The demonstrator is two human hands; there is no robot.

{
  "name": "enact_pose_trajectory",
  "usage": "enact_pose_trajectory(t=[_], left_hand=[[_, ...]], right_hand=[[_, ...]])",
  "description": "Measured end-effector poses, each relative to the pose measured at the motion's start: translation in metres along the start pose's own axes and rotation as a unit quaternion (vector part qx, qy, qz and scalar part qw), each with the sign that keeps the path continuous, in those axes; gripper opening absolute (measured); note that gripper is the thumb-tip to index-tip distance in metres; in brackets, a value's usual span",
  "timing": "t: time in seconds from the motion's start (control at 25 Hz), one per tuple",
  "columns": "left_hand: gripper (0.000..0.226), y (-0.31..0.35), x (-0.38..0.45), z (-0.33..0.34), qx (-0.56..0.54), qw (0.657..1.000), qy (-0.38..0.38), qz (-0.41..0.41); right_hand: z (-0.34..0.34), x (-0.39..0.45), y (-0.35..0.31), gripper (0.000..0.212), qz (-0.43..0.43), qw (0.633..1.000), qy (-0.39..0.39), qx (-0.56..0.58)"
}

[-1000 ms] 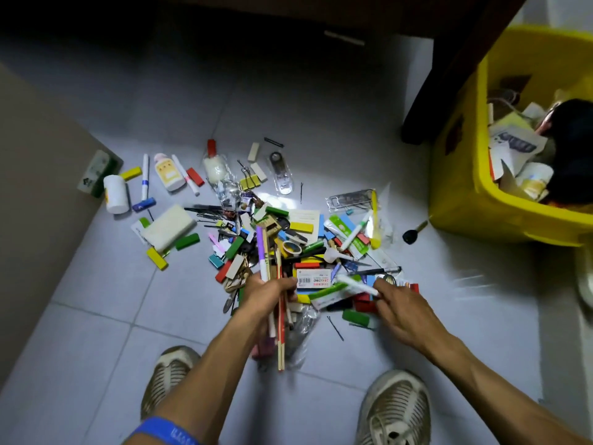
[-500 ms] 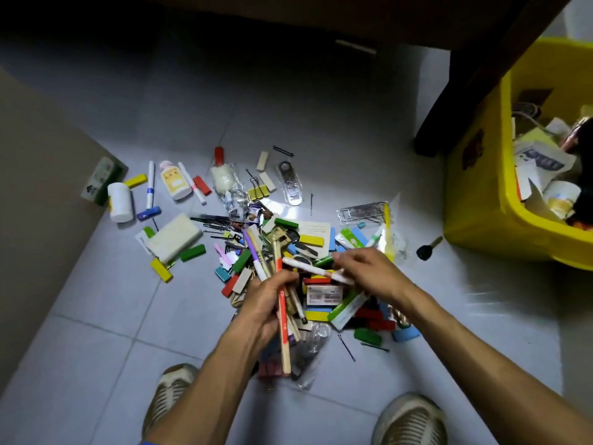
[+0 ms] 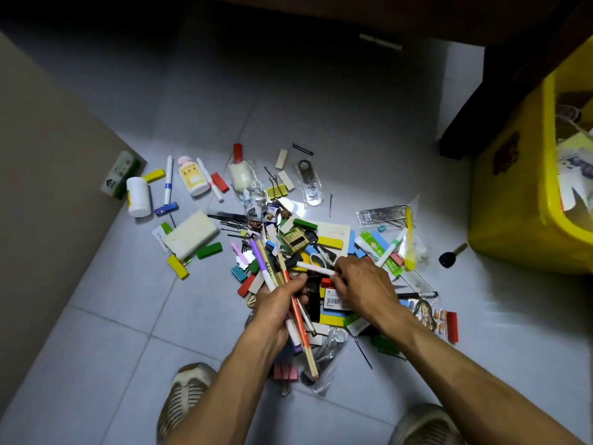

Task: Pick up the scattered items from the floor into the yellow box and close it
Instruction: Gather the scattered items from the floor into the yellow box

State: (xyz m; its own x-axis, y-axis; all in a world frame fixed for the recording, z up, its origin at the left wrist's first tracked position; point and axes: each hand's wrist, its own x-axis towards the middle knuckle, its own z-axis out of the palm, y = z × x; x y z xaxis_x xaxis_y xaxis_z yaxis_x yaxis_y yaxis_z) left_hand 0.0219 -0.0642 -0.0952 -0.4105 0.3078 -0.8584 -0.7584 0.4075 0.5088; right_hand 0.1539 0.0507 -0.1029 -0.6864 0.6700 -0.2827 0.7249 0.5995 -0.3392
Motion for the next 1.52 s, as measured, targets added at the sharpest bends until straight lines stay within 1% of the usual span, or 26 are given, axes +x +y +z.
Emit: enact_pose_trajectory(t=[0.08, 0.16, 0.24, 0.32, 0.36, 0.44, 0.48, 0.52, 0.56, 0.64, 0.68, 0.72, 0.76, 0.8, 0.84, 0.96, 1.08, 1.12, 1.24, 1.28, 1.32, 1.36, 1.4, 1.44, 1.48, 1.52], left_hand=[[0.029, -0.001, -0.002, 0.001, 0.0, 1.0, 0.007, 0.009], [0.037, 0.003, -0.008, 0.01, -0.021, 0.999, -0.04, 0.008], [0.037, 0.008, -0.014, 0.024, -0.026, 0.996, -0.089, 0.005], [0.03, 0.015, -0.013, 0.031, -0.002, 0.997, -0.073, 0.013], [0.025, 0.019, -0.012, 0.03, 0.002, 0.998, -0.054, 0.012], [0.019, 0.025, -0.012, 0.025, -0.007, 0.999, -0.043, -0.007], [0.018, 0.028, -0.014, 0.022, -0.012, 0.998, -0.054, -0.021], [0.018, 0.03, -0.018, 0.021, -0.015, 0.997, -0.073, -0.037], [0.02, 0.031, -0.022, 0.022, -0.016, 0.994, -0.094, -0.049], [0.025, 0.032, -0.029, 0.029, -0.005, 0.991, -0.123, -0.058], [0.027, 0.033, -0.033, 0.035, -0.003, 0.99, -0.129, -0.058], [0.029, 0.035, -0.04, 0.044, -0.002, 0.99, -0.132, -0.057], [0.031, 0.037, -0.047, 0.055, -0.004, 0.989, -0.134, -0.055], [0.032, 0.04, -0.057, 0.07, -0.001, 0.989, -0.137, -0.05], [0.032, 0.042, -0.067, 0.083, -0.001, 0.989, -0.144, -0.044], [0.024, 0.046, -0.112, 0.142, 0.014, 0.979, -0.201, -0.006], [0.016, 0.047, -0.159, 0.215, 0.053, 0.966, -0.25, 0.026], [0.013, 0.048, -0.175, 0.245, 0.065, 0.962, -0.266, 0.026], [0.014, 0.057, -0.213, 0.332, 0.087, 0.933, -0.348, 0.027], [0.019, 0.059, -0.218, 0.356, 0.108, 0.922, -0.37, 0.044], [0.026, 0.06, -0.214, 0.375, 0.167, 0.909, -0.37, 0.098], [0.033, 0.059, -0.203, 0.384, 0.29, 0.871, -0.348, 0.188], [0.037, 0.055, -0.19, 0.385, 0.444, 0.787, -0.307, 0.299], [0.035, 0.05, -0.175, 0.38, 0.567, 0.672, -0.274, 0.389], [0.033, 0.044, -0.161, 0.374, 0.656, 0.563, -0.257, 0.432], [0.033, 0.039, -0.148, 0.367, 0.722, 0.472, -0.246, 0.442]], right_hand=[[-0.004, -0.005, -0.004, 0.018, 0.004, 0.999, 0.028, 0.04], [-0.01, -0.017, -0.017, 0.016, 0.003, 0.991, 0.039, 0.128], [-0.02, -0.028, -0.023, 0.01, -0.037, 0.983, 0.003, 0.178], [-0.032, -0.025, -0.012, 0.011, -0.044, 0.978, -0.033, 0.2], [-0.035, -0.019, 0.001, 0.013, 0.001, 0.979, -0.015, 0.202], [-0.039, -0.005, 0.032, 0.02, 0.173, 0.965, 0.067, 0.188], [-0.039, 0.0, 0.043, 0.028, 0.254, 0.952, 0.08, 0.153], [-0.035, 0.004, 0.05, 0.033, 0.303, 0.944, 0.063, 0.118], [-0.03, 0.007, 0.052, 0.031, 0.317, 0.942, 0.043, 0.105], [-0.025, 0.008, 0.045, 0.02, 0.309, 0.937, 0.034, 0.157], [-0.026, 0.004, 0.038, 0.015, 0.304, 0.925, 0.043, 0.224], [-0.031, -0.003, 0.031, 0.011, 0.298, 0.896, 0.06, 0.324], [-0.042, -0.013, 0.024, 0.005, 0.282, 0.854, 0.076, 0.43], [-0.056, -0.023, 0.015, 0.005, 0.253, 0.816, 0.093, 0.512], [-0.069, -0.033, 0.006, 0.008, 0.219, 0.796, 0.103, 0.554], [-0.118, -0.066, 0.007, 0.02, 0.151, 0.775, 0.154, 0.594], [-0.164, -0.083, 0.036, 0.028, 0.152, 0.786, 0.225, 0.555], [-0.181, -0.086, 0.054, 0.033, 0.16, 0.778, 0.263, 0.548], [-0.238, -0.083, 0.126, 0.036, 0.182, 0.698, 0.343, 0.602], [-0.255, -0.081, 0.153, 0.036, 0.183, 0.686, 0.345, 0.615], [-0.269, -0.079, 0.179, 0.037, 0.199, 0.699, 0.333, 0.6], [-0.276, -0.077, 0.201, 0.04, 0.232, 0.741, 0.308, 0.55], [-0.276, -0.076, 0.221, 0.047, 0.278, 0.792, 0.274, 0.47], [-0.271, -0.074, 0.236, 0.054, 0.312, 0.836, 0.244, 0.38], [-0.264, -0.072, 0.245, 0.061, 0.322, 0.868, 0.219, 0.309], [-0.256, -0.068, 0.252, 0.069, 0.316, 0.891, 0.197, 0.26]])
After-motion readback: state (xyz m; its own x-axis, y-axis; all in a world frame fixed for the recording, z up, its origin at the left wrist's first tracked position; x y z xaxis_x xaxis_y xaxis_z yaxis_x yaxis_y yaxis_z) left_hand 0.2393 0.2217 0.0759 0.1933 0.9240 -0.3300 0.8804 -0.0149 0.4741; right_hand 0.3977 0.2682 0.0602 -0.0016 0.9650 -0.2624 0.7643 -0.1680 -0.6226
